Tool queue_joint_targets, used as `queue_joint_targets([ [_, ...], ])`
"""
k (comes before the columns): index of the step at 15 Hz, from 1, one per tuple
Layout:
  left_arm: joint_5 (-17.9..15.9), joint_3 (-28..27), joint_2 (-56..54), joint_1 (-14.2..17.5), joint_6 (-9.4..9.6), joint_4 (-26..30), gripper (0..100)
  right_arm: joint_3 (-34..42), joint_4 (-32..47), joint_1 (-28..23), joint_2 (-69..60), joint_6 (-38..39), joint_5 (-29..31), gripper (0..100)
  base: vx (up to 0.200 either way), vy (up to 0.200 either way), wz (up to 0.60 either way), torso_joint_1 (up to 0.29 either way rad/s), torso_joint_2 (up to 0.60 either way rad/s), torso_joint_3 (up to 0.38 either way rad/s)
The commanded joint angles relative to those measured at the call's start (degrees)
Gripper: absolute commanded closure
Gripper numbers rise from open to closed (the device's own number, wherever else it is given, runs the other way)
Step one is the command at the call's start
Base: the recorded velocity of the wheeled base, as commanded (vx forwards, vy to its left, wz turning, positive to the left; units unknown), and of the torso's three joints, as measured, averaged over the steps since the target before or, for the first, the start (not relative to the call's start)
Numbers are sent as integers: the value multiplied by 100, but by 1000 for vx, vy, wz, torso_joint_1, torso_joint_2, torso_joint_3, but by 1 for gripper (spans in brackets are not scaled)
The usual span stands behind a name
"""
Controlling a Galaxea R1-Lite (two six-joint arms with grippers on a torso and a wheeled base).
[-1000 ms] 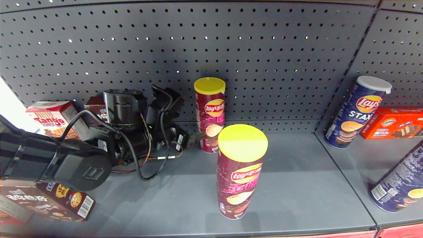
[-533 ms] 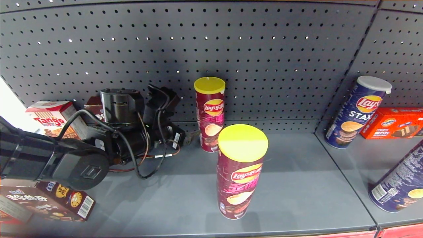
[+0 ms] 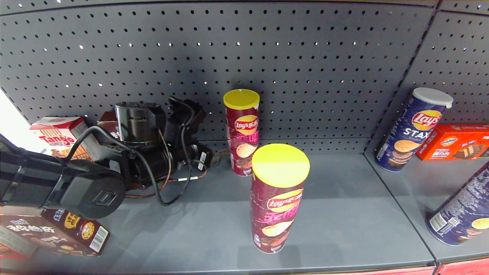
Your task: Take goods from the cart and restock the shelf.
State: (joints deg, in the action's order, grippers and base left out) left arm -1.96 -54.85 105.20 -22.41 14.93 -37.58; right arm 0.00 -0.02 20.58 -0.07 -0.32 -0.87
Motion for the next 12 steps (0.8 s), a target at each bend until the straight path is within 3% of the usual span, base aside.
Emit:
queue_joint_targets([
  [1, 3, 9, 9, -9, 1, -3, 0, -9, -6, -1, 7, -3, -1, 0, 0, 0, 0, 0, 0, 0],
  [12, 170, -53, 202, -27, 10, -39, 0, 0, -6, -1, 7, -3, -1, 0, 0, 0, 0, 0, 0, 0],
])
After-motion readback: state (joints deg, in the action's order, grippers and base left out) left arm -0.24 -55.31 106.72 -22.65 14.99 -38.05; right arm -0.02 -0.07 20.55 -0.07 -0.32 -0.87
